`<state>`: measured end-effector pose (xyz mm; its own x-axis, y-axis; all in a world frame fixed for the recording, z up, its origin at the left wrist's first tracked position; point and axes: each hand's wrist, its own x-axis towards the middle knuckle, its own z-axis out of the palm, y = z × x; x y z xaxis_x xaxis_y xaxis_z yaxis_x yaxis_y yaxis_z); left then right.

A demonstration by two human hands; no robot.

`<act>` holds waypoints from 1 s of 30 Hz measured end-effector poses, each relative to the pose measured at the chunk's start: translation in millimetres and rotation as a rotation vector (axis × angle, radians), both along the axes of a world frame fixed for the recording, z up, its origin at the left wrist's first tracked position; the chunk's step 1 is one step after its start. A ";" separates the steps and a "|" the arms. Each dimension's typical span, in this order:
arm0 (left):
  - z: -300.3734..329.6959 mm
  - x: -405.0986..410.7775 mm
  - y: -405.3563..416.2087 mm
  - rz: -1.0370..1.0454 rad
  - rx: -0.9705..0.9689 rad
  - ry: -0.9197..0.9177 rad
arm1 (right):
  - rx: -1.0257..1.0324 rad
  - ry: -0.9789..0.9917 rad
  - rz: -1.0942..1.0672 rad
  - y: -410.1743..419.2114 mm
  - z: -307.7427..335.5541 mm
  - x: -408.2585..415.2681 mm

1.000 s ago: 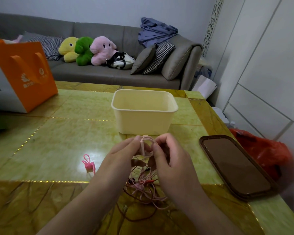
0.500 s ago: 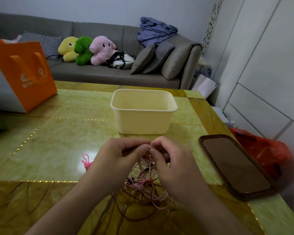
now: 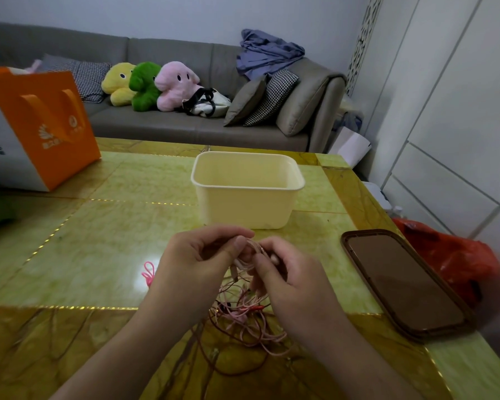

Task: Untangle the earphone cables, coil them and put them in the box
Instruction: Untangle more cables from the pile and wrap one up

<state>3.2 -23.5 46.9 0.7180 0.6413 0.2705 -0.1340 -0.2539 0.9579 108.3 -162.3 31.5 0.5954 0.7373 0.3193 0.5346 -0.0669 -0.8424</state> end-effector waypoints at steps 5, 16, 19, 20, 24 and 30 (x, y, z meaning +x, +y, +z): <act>0.6 -3.6 7.6 -0.128 0.066 0.067 | -0.053 -0.083 0.015 -0.9 1.2 2.4; 10.2 -18.9 38.6 0.135 0.046 0.043 | -0.043 0.093 -0.017 6.1 -6.1 -6.0; 14.2 -31.5 58.0 0.220 0.091 0.037 | -0.097 0.037 -0.051 8.0 -12.5 -5.8; 13.9 -34.7 63.6 0.244 0.119 0.052 | -0.108 0.019 -0.055 9.5 -12.9 -6.9; 9.2 -43.6 81.3 0.310 0.166 0.115 | -0.176 -0.081 -0.047 30.1 -7.6 -20.8; 6.3 -48.1 95.0 0.413 0.113 0.145 | -0.415 -0.335 0.055 107.8 -5.1 -39.8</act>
